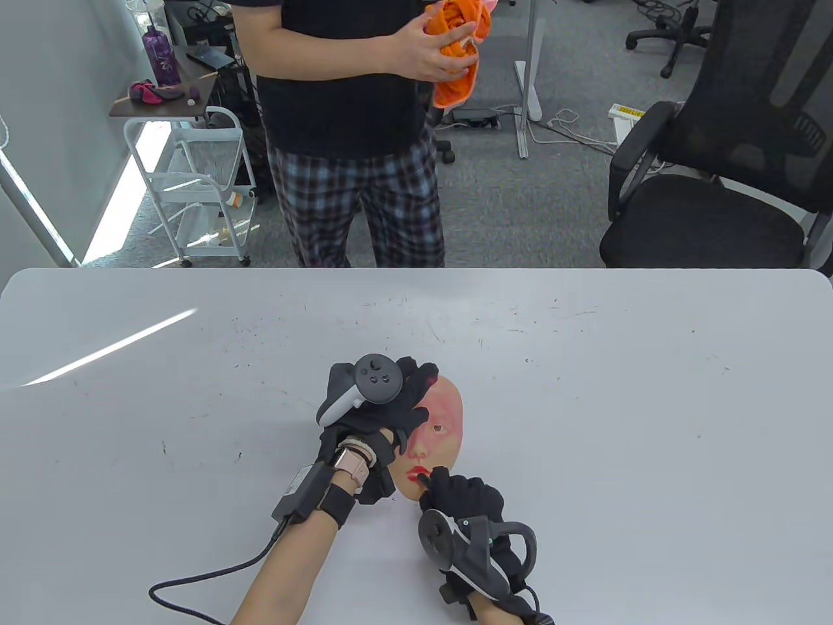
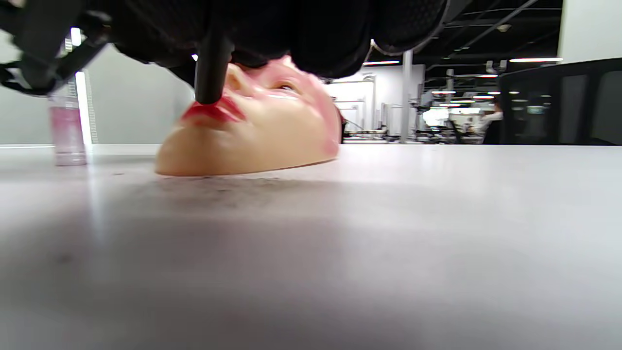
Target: Apply lipstick on mannequin lips
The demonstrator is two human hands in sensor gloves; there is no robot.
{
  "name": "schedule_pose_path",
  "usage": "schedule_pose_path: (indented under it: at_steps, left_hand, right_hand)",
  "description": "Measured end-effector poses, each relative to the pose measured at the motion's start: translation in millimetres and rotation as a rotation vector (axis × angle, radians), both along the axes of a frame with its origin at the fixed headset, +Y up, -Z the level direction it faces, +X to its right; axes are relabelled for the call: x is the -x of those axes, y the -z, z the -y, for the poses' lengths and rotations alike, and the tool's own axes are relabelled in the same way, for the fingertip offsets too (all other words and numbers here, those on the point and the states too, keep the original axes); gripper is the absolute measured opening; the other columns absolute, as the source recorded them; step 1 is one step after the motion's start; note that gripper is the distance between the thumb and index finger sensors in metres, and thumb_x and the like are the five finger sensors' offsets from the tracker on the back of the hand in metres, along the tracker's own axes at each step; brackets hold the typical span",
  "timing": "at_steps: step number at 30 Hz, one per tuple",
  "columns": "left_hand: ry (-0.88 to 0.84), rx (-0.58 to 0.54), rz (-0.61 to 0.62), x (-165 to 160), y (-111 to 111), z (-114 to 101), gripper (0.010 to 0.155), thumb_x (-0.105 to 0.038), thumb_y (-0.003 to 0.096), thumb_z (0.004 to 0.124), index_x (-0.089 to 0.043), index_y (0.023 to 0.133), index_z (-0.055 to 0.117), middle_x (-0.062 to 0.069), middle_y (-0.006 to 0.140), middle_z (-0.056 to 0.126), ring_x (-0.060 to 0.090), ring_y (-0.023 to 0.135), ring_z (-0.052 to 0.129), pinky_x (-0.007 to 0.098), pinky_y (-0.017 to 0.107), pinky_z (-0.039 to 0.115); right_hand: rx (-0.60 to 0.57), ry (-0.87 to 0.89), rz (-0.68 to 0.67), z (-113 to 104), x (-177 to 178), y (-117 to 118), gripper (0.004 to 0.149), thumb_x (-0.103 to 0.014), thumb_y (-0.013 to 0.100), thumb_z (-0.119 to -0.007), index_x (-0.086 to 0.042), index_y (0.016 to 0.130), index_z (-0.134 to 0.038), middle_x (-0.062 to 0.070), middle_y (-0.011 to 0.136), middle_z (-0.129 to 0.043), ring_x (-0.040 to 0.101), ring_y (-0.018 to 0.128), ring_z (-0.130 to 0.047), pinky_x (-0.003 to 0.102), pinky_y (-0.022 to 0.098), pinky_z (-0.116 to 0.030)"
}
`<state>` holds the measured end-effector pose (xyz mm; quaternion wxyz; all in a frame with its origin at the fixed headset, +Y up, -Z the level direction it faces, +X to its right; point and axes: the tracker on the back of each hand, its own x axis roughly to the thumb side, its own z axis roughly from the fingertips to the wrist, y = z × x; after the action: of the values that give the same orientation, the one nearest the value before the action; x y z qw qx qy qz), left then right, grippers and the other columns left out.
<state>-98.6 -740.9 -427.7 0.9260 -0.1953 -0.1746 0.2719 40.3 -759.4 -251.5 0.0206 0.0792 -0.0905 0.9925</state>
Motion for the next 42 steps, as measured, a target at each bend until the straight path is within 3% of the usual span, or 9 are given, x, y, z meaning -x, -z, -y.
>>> schedule_pose_path:
  at_steps: [7, 20, 25, 30, 36, 42]
  left_hand:
    - [-0.002, 0.0, -0.001, 0.2, 0.0, 0.1, 0.074, -0.039, 0.0536, 0.073, -0.045, 0.115, 0.032, -0.001, 0.122, 0.013, 0.029, 0.111, 0.01, 0.055, 0.082, 0.027]
    - [-0.003, 0.001, -0.002, 0.2, 0.1, 0.2, 0.074, -0.039, 0.0536, 0.073, -0.045, 0.115, 0.032, -0.001, 0.122, 0.013, 0.029, 0.111, 0.01, 0.055, 0.082, 0.027]
    - [-0.003, 0.001, -0.002, 0.3, 0.0, 0.2, 0.074, -0.039, 0.0536, 0.073, -0.045, 0.115, 0.032, -0.001, 0.122, 0.013, 0.029, 0.111, 0.01, 0.055, 0.082, 0.027]
    - [-0.002, 0.001, -0.001, 0.4, -0.1, 0.1, 0.074, -0.039, 0.0535, 0.073, -0.046, 0.115, 0.032, -0.001, 0.122, 0.013, 0.029, 0.111, 0.01, 0.055, 0.082, 0.027]
    - [-0.001, -0.001, -0.001, 0.4, -0.1, 0.2, 0.075, -0.039, 0.0533, 0.073, -0.046, 0.115, 0.032, -0.001, 0.122, 0.013, 0.03, 0.111, 0.011, 0.055, 0.082, 0.027]
    - [-0.002, 0.0, 0.0, 0.4, -0.2, 0.2, 0.074, -0.039, 0.0537, 0.072, -0.045, 0.115, 0.031, -0.001, 0.122, 0.013, 0.029, 0.111, 0.01, 0.055, 0.082, 0.027]
  right_hand:
    - [0.0, 0.025, 0.089, -0.1, -10.7, 3.1, 0.052, -0.044, 0.044, -0.076, -0.015, 0.086, -0.08, 0.0, 0.052, -0.091, 0.021, 0.048, -0.09, 0.05, 0.051, -0.073]
    - [0.038, 0.032, 0.101, 0.9, -12.6, 5.4, 0.052, -0.044, 0.046, -0.073, -0.015, 0.088, -0.078, 0.0, 0.055, -0.091, 0.021, 0.05, -0.09, 0.05, 0.052, -0.072]
    - [0.009, 0.036, 0.018, -0.2, -1.1, 1.1, 0.052, -0.045, 0.046, -0.073, -0.017, 0.089, -0.077, -0.001, 0.056, -0.09, 0.02, 0.051, -0.089, 0.049, 0.053, -0.072]
    - [0.024, -0.077, -0.002, 0.0, 16.9, 2.8, 0.051, -0.045, 0.047, -0.072, -0.017, 0.09, -0.076, -0.001, 0.057, -0.089, 0.02, 0.053, -0.089, 0.05, 0.055, -0.071]
    - [-0.058, -0.066, 0.047, -1.9, 3.0, -2.3, 0.051, -0.044, 0.044, -0.075, -0.016, 0.087, -0.08, 0.0, 0.053, -0.091, 0.021, 0.049, -0.09, 0.05, 0.052, -0.073]
    - [0.015, -0.007, 0.095, 0.2, -9.8, 1.7, 0.051, -0.044, 0.045, -0.075, -0.015, 0.087, -0.08, 0.0, 0.054, -0.091, 0.021, 0.049, -0.09, 0.051, 0.052, -0.073]
